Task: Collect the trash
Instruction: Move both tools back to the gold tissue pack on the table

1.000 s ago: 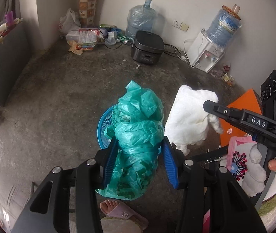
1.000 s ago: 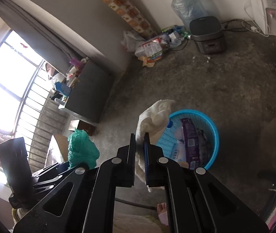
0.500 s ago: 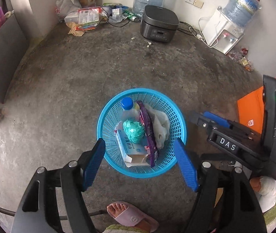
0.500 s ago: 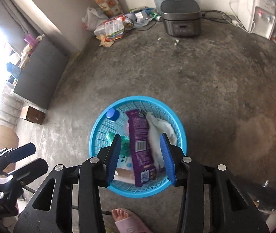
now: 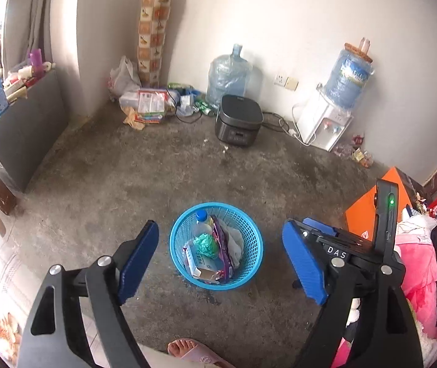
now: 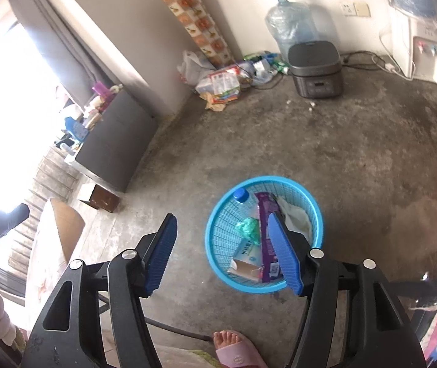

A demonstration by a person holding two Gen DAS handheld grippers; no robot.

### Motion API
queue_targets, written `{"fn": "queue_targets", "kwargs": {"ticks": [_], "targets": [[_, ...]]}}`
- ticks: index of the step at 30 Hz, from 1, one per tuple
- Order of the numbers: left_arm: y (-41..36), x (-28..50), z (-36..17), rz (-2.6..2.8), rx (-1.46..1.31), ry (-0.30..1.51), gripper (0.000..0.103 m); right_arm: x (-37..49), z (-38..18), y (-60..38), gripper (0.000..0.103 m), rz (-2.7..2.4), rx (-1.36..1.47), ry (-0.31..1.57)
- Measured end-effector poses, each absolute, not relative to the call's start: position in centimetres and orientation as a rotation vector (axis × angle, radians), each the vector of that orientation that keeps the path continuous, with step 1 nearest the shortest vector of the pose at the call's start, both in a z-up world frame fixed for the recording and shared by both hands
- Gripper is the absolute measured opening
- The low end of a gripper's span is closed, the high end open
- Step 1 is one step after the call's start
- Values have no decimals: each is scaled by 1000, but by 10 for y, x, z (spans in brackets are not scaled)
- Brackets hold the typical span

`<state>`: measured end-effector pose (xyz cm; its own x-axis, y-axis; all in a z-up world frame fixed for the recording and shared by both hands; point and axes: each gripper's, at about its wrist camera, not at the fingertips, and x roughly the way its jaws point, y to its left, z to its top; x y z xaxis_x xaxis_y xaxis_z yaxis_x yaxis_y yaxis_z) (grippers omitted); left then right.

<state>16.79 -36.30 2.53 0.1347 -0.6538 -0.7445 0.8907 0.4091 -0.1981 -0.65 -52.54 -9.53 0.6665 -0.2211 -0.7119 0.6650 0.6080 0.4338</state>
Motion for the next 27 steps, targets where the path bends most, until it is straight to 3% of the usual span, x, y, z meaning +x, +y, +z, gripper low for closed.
{"fn": "queue_targets", "kwargs": {"ticks": [5,10,17,27], "targets": [[-289,159,59,-1086,206,815,96,-5,-51,-489,76,-511,603,585],[-206,160,83,-1005,53,779,97,-1,-14,-442,95,-506,379,530],[-77,158,97,-741,-65,698,97,3,5,-392,95,-426,247,449],[61,134,72,-490,-156,681,97,66,4,-321,95,-38,343,549]]}}
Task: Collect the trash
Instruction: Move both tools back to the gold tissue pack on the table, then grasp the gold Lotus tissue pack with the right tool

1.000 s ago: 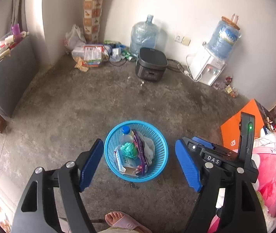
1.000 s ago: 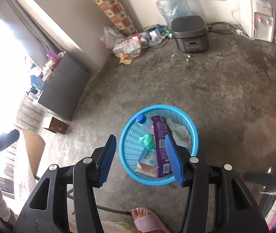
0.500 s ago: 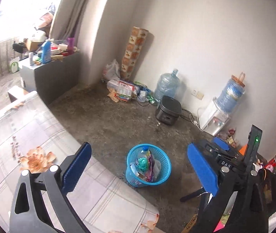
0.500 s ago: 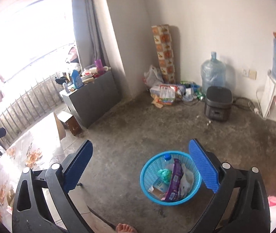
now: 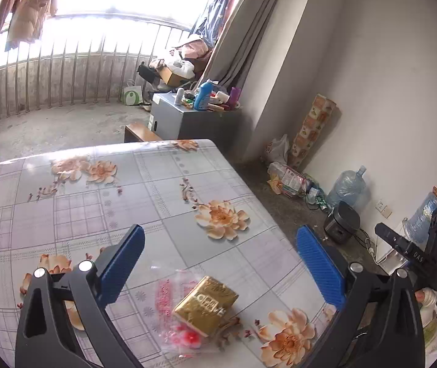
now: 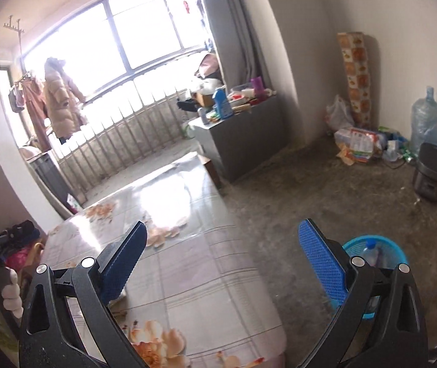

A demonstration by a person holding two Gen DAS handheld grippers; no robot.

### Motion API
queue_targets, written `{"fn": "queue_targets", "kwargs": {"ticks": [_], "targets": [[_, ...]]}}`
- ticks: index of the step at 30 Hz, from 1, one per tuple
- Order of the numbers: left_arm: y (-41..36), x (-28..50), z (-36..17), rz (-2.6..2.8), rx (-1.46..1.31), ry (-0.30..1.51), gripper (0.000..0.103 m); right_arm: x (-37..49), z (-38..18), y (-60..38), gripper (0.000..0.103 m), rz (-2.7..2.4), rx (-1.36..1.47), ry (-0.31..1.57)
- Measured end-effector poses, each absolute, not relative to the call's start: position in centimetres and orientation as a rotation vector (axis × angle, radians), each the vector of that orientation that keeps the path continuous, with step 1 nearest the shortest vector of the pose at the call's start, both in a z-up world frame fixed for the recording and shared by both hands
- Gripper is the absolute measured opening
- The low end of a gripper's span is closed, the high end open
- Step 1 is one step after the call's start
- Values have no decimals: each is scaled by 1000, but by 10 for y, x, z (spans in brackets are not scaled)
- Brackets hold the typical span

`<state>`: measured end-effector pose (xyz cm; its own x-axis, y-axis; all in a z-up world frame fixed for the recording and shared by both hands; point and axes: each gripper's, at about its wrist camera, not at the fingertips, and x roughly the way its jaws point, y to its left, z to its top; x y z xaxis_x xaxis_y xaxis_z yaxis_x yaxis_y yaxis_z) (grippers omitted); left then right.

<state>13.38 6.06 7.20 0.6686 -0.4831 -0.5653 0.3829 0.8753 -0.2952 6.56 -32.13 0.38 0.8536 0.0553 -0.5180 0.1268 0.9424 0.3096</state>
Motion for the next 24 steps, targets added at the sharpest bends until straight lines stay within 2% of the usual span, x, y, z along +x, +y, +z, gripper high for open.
{"fn": "queue_targets", "kwargs": {"ticks": [5,10,12,14,15,17,22,24], "targets": [[86,128,43,-449,-139,722,97,95,-9,-276,87,120,396,657],[101,134,12,-437,-143,772,95,120,-33,-226,67,246,417,826],[105,141,0,-427,-143,794,85,125,-40,-208,61,276,421,885],[105,151,-14,-413,-129,838,64,130,-50,-195,54,309,442,948],[104,156,-21,-409,-117,857,60,133,-53,-190,50,323,449,978],[98,163,-32,-421,-95,892,44,140,-61,-183,45,335,453,1030],[78,168,-56,-522,-101,987,26,144,-77,-174,32,342,483,1108],[71,165,-59,-565,-117,1007,25,141,-78,-175,29,340,502,1119]]}}
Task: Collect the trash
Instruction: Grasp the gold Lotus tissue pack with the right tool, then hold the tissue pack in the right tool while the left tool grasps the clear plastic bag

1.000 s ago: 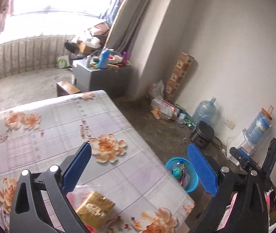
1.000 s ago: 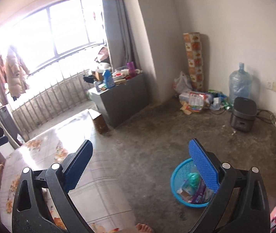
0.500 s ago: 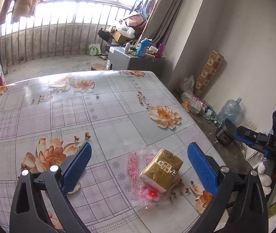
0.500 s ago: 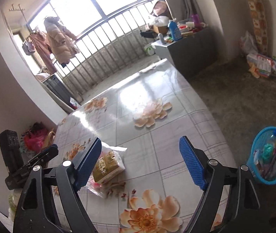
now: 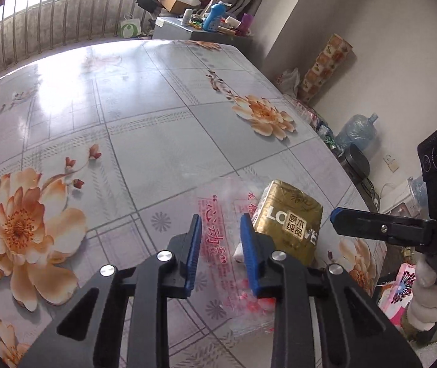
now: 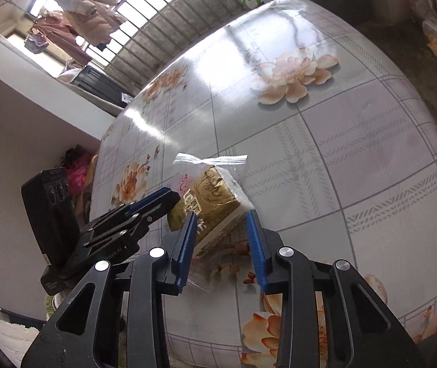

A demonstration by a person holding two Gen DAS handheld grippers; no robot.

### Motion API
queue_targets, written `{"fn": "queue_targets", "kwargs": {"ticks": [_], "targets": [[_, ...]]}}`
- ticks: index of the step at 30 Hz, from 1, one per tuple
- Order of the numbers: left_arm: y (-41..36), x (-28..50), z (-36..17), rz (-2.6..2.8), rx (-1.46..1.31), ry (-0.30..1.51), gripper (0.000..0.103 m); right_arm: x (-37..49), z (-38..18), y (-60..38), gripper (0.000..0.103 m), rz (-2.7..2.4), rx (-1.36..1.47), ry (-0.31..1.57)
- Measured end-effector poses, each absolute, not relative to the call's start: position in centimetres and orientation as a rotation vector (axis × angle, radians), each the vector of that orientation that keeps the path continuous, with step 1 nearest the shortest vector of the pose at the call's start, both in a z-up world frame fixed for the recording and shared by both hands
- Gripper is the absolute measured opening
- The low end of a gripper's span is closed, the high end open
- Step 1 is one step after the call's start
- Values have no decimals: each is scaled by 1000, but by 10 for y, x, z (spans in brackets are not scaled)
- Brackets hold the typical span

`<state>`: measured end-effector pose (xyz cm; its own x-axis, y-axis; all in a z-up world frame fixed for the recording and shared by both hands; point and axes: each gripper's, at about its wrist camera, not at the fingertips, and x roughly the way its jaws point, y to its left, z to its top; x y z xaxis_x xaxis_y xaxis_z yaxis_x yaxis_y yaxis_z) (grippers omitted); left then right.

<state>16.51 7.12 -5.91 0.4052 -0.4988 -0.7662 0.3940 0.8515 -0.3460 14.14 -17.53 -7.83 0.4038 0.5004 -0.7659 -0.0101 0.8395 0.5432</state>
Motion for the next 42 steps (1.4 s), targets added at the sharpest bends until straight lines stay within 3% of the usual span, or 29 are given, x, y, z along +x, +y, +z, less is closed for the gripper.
{"fn": "queue_targets", "kwargs": {"ticks": [16,21,23,25,29,34,36,42], "targets": [[-22,134,-67,-847,-85,1075,22,119,-78,-246,27,138,571,1102],[-19,128,-52,-840,-53,1027,24,116,-72,-245,31,129,556,1073],[-9,129,-47,-803,-45,1014,24,119,-70,-237,37,141,524,1074],[5,129,-44,-761,-47,1013,24,122,-70,-222,52,154,471,1072],[27,132,-46,-676,-59,1039,24,125,-70,-200,69,165,343,1072],[39,129,-47,-645,-69,1062,24,127,-81,-191,68,143,247,1113],[38,128,-47,-654,-67,1077,24,128,-89,-190,57,139,248,1135],[25,127,-52,-701,-77,1124,35,125,-95,-196,52,163,287,1109]]}}
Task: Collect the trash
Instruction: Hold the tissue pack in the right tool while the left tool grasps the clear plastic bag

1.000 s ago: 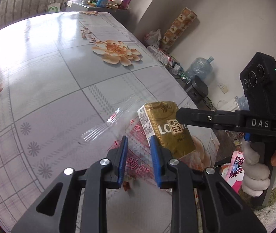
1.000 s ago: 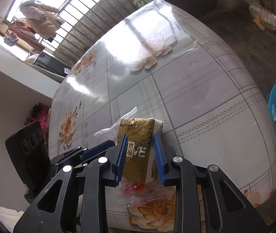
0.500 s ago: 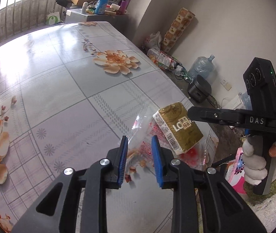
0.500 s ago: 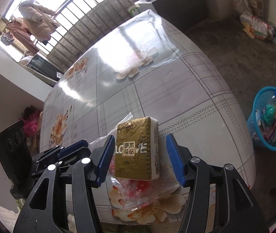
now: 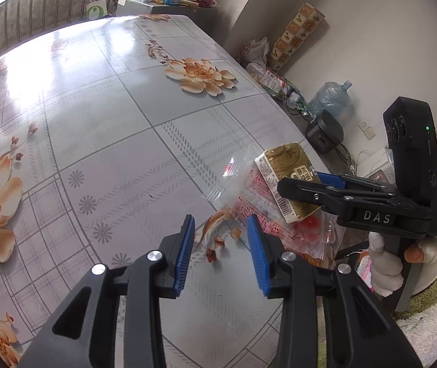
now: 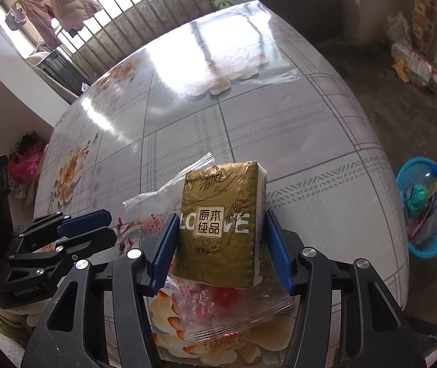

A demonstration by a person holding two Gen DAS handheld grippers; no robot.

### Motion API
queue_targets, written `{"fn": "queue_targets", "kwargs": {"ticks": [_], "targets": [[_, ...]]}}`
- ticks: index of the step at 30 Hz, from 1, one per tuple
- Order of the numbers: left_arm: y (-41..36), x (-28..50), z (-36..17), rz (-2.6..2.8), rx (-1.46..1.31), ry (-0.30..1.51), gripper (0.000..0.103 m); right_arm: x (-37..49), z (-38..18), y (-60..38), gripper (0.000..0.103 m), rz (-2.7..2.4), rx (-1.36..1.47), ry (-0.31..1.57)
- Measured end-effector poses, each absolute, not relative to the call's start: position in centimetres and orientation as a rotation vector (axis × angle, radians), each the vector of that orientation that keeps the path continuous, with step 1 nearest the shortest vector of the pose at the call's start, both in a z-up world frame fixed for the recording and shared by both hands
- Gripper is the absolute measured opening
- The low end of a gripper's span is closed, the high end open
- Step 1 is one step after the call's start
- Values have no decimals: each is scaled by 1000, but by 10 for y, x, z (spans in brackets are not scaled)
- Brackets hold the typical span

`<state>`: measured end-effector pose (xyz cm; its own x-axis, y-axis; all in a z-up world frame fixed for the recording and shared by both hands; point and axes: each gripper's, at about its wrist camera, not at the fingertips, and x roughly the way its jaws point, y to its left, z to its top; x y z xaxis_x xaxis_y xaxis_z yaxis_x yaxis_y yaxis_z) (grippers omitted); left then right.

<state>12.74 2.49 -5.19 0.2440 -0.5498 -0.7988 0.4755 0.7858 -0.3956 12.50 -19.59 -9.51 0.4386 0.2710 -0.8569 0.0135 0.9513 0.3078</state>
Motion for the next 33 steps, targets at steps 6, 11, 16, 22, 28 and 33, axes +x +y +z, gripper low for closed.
{"fn": "queue_targets", "kwargs": {"ticks": [6,11,16,22,28,33], "targets": [[16,136,-64,-727,-150,1176,35,120,-97,-204,51,183,305,1096],[13,141,-67,-769,-220,1188,35,116,-95,-211,50,194,326,1088],[13,143,-71,-831,-338,1182,35,112,-95,-222,49,211,371,1078],[9,146,-73,-784,-309,1167,26,106,-96,-234,48,232,443,1066],[-3,143,-68,-704,-145,1111,6,99,-87,-242,48,183,400,1052],[-12,138,-63,-673,-40,1066,5,85,-77,-241,47,122,279,1051]]}}
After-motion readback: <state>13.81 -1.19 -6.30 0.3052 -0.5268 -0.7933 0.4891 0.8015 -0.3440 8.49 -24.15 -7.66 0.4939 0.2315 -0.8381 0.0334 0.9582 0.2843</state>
